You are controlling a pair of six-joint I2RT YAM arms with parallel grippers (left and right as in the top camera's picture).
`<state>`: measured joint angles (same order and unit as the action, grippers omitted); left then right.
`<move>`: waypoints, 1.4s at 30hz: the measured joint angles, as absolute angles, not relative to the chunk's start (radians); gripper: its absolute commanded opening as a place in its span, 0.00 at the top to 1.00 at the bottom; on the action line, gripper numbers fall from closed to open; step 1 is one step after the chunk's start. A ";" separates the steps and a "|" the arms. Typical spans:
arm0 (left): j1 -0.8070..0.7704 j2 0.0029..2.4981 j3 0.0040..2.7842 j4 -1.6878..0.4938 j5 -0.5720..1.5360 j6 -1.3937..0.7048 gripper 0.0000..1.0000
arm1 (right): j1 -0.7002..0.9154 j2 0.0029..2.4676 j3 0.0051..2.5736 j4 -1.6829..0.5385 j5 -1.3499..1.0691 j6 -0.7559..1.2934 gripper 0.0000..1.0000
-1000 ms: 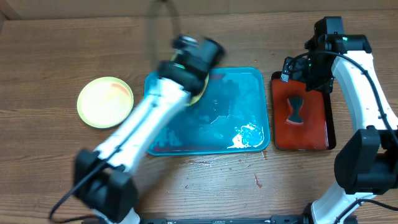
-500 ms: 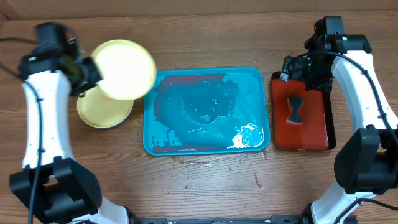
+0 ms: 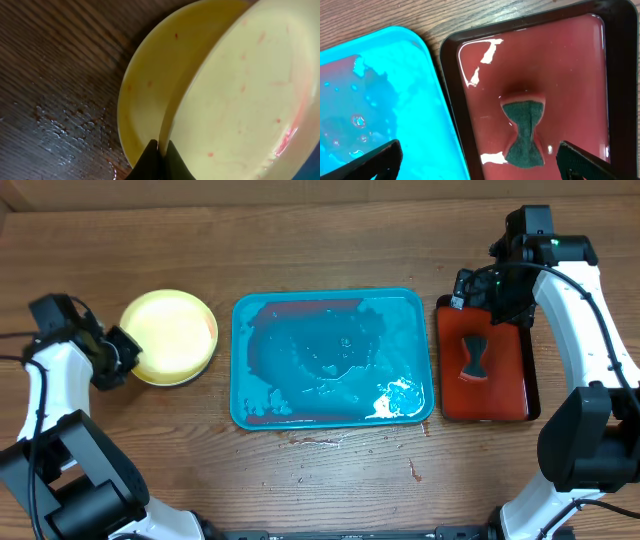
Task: Clean dirty plates on tray and stack at the side
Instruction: 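Carry the yellow plate left and set it on the plate stack, then release the plate with the left gripper and raise the right gripper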
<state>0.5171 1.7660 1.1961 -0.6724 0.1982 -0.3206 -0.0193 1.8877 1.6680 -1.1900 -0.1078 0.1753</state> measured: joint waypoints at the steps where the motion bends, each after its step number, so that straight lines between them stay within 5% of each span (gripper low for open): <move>1: 0.517 1.766 1.181 -0.658 0.198 -0.333 0.96 | -0.019 1.888 1.668 -1.191 -0.108 0.175 0.00; 9: 0.518 1.766 1.148 -0.626 0.109 -0.402 0.96 | -0.019 1.888 1.668 -1.196 -0.108 0.176 0.00; 10: 0.518 1.766 1.148 -0.625 0.102 -0.407 0.90 | -0.019 1.888 1.668 -1.197 -0.108 0.175 0.00; 14: 0.518 1.766 1.147 -0.624 0.090 -0.419 0.35 | -0.019 1.888 1.668 -1.197 -0.107 0.176 0.00; 16: 0.518 1.766 1.147 -0.624 0.089 -0.421 0.25 | -0.019 1.888 1.668 -1.197 -0.108 0.175 0.00; 26: 0.516 1.766 1.166 -0.680 0.284 -0.337 0.32 | -0.019 1.888 1.668 -1.199 -0.108 0.176 0.00; 33: 0.440 1.667 1.324 -0.836 0.375 -0.215 0.00 | -0.019 1.839 1.668 -1.230 -0.107 0.175 0.00; 42: 0.195 1.446 1.414 -0.837 0.219 -0.131 0.00 | -0.019 1.487 1.674 -1.355 -0.095 0.175 0.00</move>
